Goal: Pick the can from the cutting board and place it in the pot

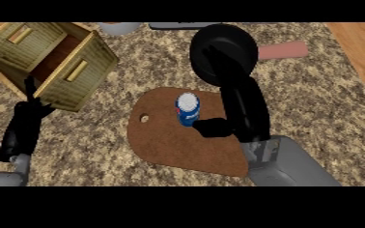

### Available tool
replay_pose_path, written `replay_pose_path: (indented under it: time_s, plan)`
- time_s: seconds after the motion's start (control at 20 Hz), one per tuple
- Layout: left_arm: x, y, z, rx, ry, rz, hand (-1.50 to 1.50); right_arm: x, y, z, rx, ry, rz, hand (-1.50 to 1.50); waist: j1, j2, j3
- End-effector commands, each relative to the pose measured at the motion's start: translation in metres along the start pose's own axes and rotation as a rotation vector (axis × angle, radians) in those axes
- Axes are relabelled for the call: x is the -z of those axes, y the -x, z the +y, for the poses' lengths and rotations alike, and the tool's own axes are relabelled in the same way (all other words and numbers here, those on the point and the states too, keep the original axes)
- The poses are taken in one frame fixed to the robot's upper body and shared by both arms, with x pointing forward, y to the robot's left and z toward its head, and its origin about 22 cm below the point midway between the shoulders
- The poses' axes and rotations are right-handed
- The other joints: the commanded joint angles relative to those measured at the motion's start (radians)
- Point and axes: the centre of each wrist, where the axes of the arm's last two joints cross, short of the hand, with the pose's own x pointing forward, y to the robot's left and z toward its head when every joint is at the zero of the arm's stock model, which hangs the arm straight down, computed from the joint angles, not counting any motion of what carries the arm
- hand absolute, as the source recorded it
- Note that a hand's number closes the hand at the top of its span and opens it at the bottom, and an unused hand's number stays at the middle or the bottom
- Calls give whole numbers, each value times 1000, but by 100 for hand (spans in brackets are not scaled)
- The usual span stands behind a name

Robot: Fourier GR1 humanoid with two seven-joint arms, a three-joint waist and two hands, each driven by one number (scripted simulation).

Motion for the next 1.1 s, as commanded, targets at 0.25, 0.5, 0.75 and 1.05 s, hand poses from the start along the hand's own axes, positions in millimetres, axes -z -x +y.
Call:
replay_pose_path:
  time_s: [0.25,0.5,0.75,1.05]
  plan:
    - [-4,27,4,-17,-8,200,0,-4,-62,1,-321,-336,225,-150,18,12,-15]
    - [-4,20,-3,-6,3,177,0,3,-101,1,-333,-472,272,-150,29,18,-13]
    - [-2,18,-4,-21,-12,208,0,5,-98,11,-334,-469,359,-150,14,19,-12]
    - [2,12,-5,-14,-21,186,0,13,-89,9,-346,-484,400,-150,4,21,-11]
